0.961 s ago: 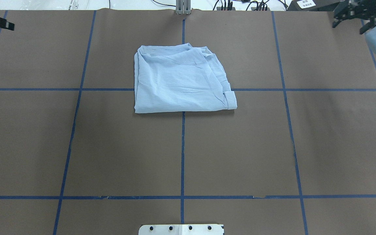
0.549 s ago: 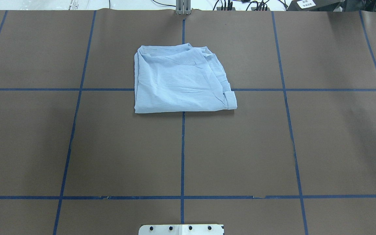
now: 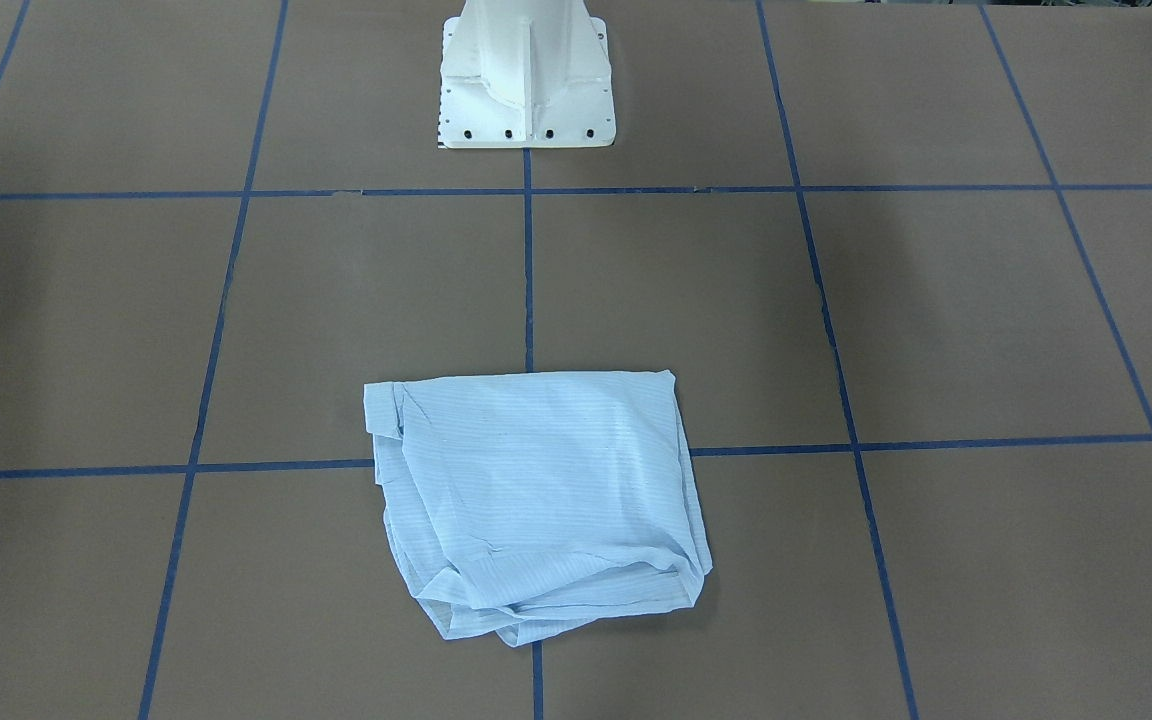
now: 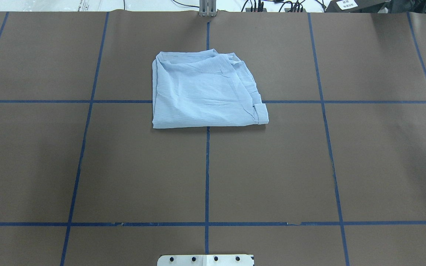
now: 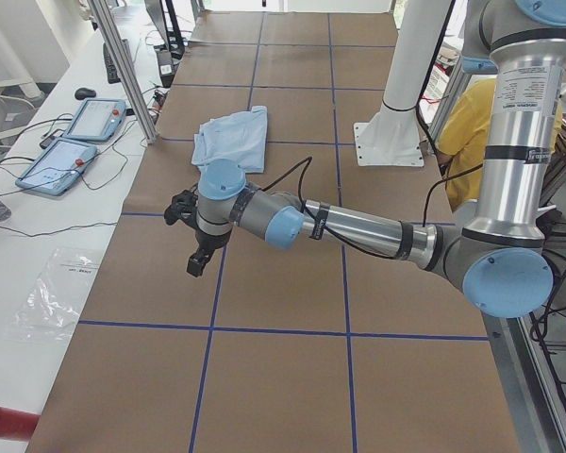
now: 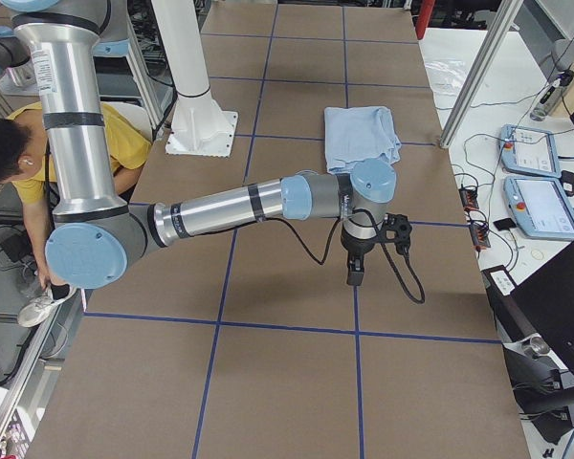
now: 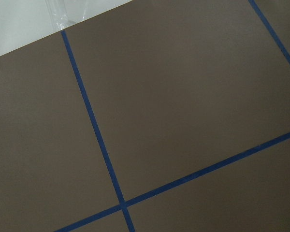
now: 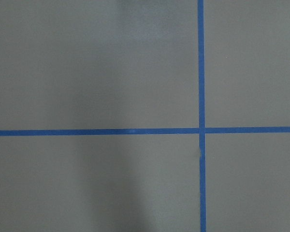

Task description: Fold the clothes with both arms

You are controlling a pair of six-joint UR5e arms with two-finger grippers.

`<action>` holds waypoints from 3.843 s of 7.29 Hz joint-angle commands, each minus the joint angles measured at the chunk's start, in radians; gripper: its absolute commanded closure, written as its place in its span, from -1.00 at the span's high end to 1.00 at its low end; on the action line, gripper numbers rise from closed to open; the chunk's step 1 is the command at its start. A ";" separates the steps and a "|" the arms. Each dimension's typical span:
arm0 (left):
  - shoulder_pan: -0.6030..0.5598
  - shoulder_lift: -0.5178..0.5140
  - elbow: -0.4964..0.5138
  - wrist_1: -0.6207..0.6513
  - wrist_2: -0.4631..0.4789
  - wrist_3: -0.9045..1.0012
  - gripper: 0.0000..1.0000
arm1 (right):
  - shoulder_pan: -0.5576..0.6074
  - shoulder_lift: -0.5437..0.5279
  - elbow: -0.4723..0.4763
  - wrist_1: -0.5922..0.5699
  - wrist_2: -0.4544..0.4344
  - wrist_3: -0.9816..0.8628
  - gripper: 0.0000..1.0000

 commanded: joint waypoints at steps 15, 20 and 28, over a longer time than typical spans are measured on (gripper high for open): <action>-0.002 0.088 -0.137 -0.109 -0.083 0.001 1.00 | -0.060 -0.004 0.064 0.068 0.039 0.022 1.00; -0.002 0.074 -0.126 -0.109 -0.081 0.000 1.00 | -0.060 -0.007 0.061 0.068 0.039 0.030 1.00; -0.002 0.072 -0.135 -0.112 -0.081 0.003 1.00 | -0.072 0.007 0.056 0.069 0.039 0.027 1.00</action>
